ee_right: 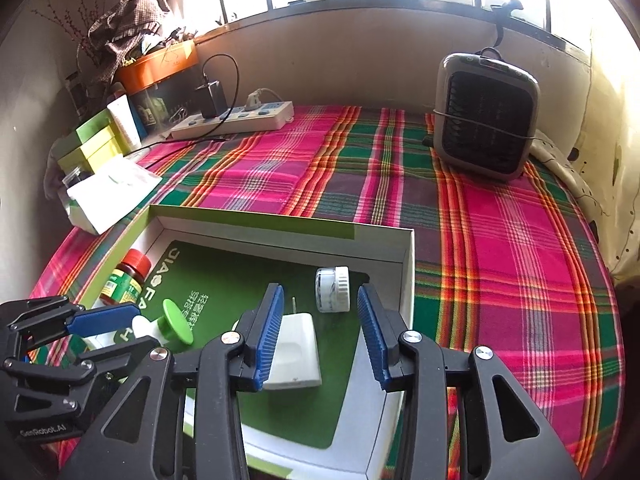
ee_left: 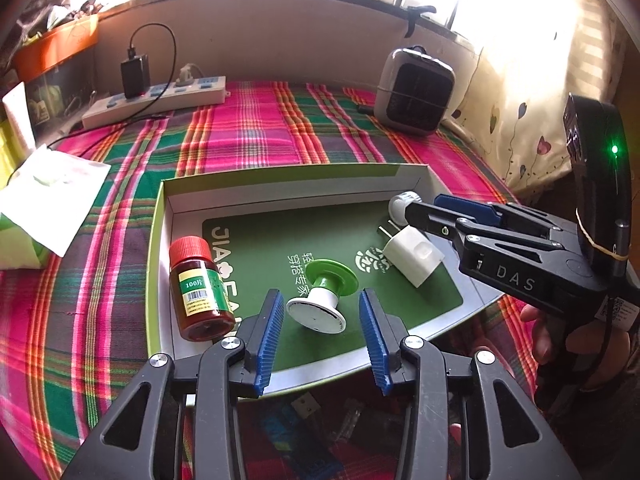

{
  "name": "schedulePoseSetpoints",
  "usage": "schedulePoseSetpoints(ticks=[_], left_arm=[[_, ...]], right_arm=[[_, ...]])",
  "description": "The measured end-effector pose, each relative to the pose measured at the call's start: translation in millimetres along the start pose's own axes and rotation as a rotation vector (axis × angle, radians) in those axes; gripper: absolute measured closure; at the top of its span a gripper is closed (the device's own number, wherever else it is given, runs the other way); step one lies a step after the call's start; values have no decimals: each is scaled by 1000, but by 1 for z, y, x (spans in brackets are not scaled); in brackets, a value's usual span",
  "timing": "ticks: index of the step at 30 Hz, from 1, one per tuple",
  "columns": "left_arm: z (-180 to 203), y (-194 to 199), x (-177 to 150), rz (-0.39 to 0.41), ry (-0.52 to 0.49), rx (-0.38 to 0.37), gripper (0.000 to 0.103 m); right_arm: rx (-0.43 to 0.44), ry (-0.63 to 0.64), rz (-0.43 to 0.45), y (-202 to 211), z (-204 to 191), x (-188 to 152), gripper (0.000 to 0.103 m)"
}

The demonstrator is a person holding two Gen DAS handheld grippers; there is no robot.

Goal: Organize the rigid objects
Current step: 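Carry the spool and white cap into the green tray and release both, then move both tools back toward the remaining objects, right tool reaching the pink clip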

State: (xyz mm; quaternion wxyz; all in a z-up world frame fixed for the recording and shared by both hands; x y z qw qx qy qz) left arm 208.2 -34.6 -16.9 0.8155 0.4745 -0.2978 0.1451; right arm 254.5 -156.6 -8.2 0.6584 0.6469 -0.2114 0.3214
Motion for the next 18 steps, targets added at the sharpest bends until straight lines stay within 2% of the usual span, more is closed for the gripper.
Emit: schedulePoseSetpoints(ticks=[10,18], left_arm=[[4,36,-10,63,13,17,62],[0,64,-26,109,46,26,62]], right_arm=[[7,-44,34,35,14,-16,63],[2,-63,50,63,22,-44,63]])
Point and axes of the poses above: each gripper's, at about its wrist camera, not at the fingertips, and y roughly against the way its jaws point, z to its right, x to its top, the point moved 6 cm from there along -y, roughly the way its jaws point, and after that the axes turned 15 degrees about -x, right-handed, at the moved point
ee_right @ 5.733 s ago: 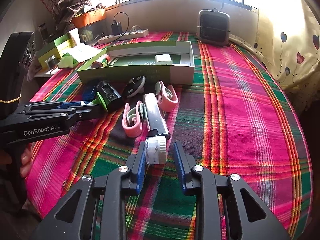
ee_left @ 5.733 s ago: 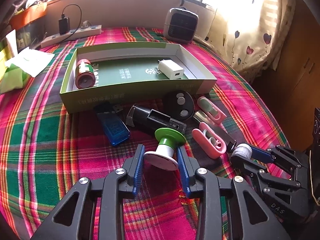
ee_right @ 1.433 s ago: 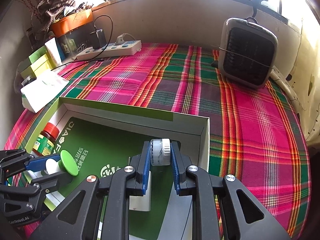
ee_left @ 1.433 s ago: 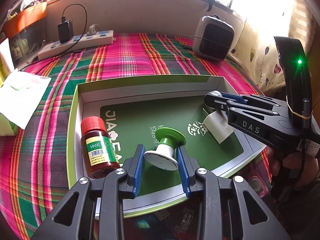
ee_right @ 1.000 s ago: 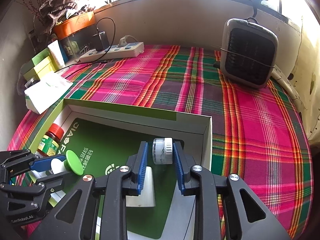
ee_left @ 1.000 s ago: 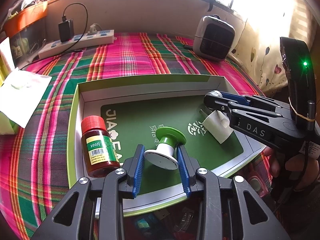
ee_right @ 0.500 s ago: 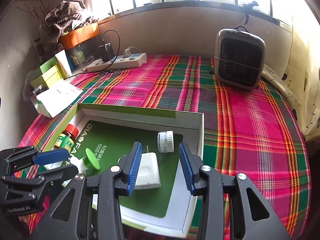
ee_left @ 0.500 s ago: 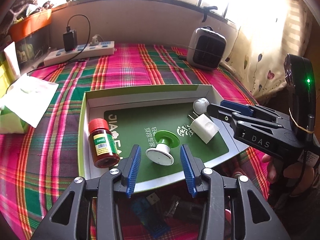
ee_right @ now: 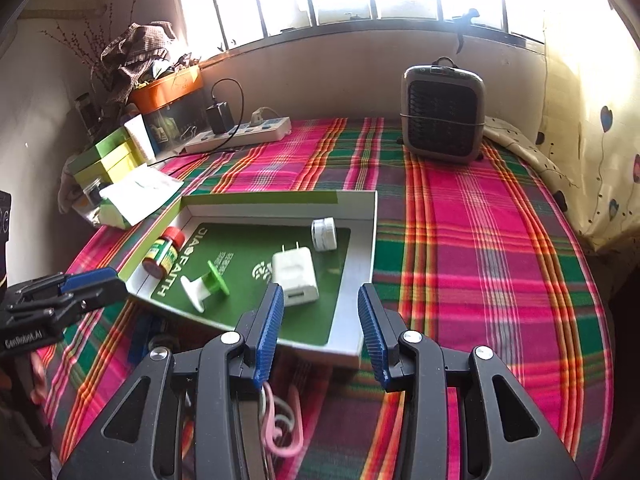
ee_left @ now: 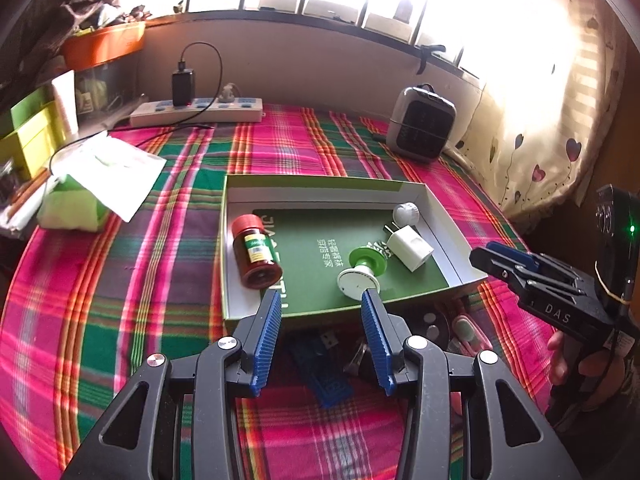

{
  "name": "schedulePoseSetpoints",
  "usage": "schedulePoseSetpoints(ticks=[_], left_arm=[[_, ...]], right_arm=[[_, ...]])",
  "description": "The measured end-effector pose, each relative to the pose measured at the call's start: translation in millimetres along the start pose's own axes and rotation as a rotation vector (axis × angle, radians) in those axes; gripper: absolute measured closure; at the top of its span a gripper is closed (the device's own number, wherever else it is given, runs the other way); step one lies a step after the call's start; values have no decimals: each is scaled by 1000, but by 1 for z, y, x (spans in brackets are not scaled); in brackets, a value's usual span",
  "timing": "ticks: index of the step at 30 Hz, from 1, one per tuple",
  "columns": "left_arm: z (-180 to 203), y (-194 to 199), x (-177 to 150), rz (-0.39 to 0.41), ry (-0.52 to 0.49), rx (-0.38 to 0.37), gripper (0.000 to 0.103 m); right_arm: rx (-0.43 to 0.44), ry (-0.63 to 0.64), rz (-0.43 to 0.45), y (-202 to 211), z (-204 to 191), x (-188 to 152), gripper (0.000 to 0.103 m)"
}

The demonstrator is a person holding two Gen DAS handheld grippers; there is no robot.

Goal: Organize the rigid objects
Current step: 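Move both tools back toward the remaining objects, right tool reaching the pink clip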

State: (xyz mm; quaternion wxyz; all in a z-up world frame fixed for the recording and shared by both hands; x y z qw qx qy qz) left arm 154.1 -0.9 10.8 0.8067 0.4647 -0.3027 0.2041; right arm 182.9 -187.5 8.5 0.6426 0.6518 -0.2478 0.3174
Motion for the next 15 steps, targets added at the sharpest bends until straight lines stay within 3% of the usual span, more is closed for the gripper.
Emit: schedulePoseSetpoints(ticks=[15], left_arm=[[1,6,-40,-46,25,-25,61]], right_arm=[[18,-7,-43,27,-8,-47,63]])
Point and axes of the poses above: each gripper's, at about its wrist camera, not at the fingertips, and y roughly against the way its jaws point, z to its right, x to its top, the point moved 6 cm from there along -y, roughly the way its jaws point, and after that the axes turned 15 degrees about -x, right-handed, at the moved point
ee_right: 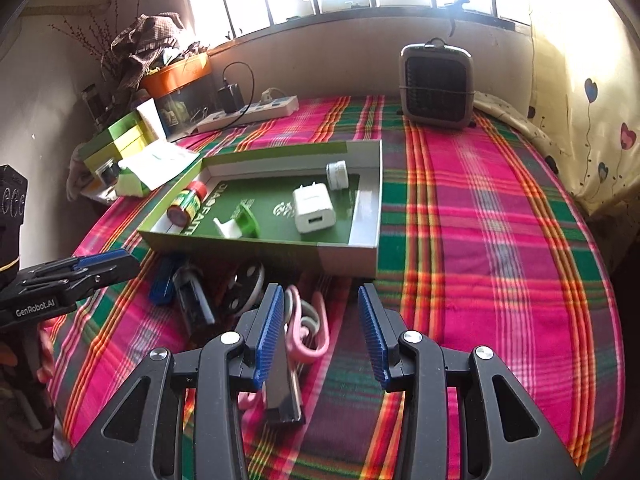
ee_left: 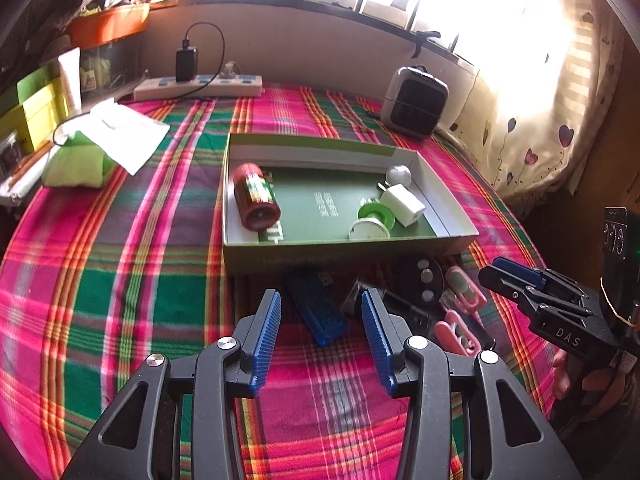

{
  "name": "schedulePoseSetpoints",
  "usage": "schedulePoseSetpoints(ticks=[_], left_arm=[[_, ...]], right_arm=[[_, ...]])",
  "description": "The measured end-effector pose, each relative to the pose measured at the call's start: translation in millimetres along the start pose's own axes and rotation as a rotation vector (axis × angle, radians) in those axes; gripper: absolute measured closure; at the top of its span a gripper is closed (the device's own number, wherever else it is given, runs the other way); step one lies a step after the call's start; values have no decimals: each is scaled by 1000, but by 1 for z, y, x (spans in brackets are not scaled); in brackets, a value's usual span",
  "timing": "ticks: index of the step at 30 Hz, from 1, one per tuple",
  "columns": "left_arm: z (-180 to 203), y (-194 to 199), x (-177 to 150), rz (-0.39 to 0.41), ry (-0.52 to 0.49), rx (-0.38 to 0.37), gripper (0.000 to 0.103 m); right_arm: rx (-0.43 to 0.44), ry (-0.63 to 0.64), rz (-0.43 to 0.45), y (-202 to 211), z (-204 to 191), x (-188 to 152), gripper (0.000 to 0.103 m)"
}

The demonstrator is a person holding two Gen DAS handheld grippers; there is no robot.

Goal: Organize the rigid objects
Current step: 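Move both tools back toward the remaining objects, right tool reaching the pink clip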

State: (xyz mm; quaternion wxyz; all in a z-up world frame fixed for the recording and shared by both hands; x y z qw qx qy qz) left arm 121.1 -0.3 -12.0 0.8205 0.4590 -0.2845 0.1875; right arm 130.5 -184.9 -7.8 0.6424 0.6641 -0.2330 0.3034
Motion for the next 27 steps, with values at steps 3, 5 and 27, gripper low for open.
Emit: schedulePoseSetpoints(ticks=[3,5,27], left_arm=[[-2,-3,-8,-17,11,-1,61],[-4,-3,-12,-22,18,0,61],[-1,-20,-20,-69,27,-10,61]], right_arm=[[-7,13,-20,-5,-4,-6,63],[-3,19,-28,-7,-6,-8,62],[-52,33,-96,-27,-2,-12,78]])
Point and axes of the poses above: each gripper's, at about its wrist camera, not at the fingertips, and y roughly against the way its jaws point, z to its right, x to its top, the point moved 6 cm from there along -y, roughly the way its jaws point, and after that the axes turned 15 degrees about -x, right-handed, at the moved point
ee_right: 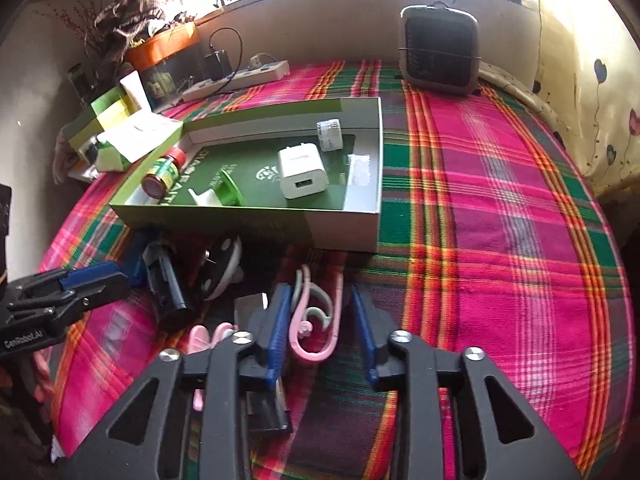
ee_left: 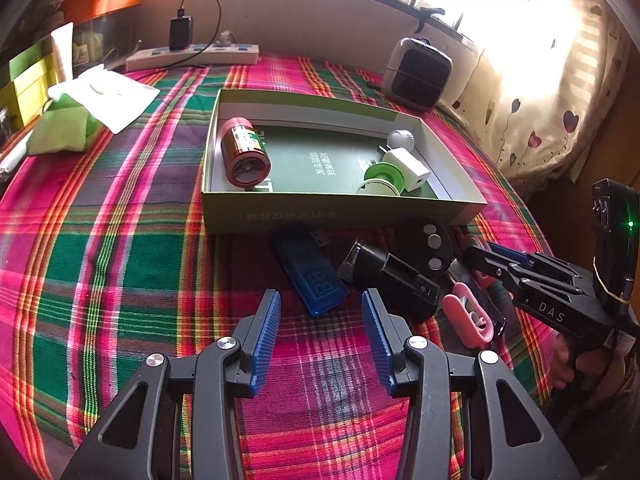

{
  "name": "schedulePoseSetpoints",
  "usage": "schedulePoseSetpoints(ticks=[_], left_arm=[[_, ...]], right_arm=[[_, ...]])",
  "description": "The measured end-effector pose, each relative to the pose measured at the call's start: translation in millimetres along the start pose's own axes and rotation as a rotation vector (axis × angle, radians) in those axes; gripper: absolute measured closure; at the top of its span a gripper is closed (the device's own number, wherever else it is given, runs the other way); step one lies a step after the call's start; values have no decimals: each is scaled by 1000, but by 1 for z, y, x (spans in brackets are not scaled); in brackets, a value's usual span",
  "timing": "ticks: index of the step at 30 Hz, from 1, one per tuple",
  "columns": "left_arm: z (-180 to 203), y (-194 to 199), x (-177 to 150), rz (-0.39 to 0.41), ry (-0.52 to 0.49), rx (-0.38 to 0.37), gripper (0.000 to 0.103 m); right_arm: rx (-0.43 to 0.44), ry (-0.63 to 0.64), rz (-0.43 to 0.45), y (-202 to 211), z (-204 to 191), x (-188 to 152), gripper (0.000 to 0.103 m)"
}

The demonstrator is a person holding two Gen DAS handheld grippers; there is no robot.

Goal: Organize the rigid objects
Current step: 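Move both tools back toward the remaining objects, right tool reaching the pink clip, then grasp the blue USB tester with the left tool while the right tool grips the pink clip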

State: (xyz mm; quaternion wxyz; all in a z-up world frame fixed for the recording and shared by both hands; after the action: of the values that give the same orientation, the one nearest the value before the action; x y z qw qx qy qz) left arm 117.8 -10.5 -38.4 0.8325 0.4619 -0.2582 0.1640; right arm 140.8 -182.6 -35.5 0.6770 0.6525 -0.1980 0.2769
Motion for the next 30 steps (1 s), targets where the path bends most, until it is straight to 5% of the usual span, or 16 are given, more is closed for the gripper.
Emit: schedulePoseSetpoints(ticks=[7,30], left_arm=[[4,-8,2,-10,-12,35,61],[-12,-3,6,-5,-57,215,61]], right_arm=[[-50,1,10,1,12,-1,79],[-7,-40,0,1,22,-2,79]])
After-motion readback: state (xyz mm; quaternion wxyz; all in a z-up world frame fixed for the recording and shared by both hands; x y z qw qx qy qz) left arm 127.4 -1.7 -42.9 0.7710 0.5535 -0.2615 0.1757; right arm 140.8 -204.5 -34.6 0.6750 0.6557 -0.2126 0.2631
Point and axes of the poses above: each gripper's, at about its wrist camera, not at the fingertips, and y roughly against the way its jaws point, z to its right, x to its top, the point moved 6 cm from there along -y, roughly the way its jaws point, and after that the axes turned 15 degrees about -x, right-handed, at the moved point
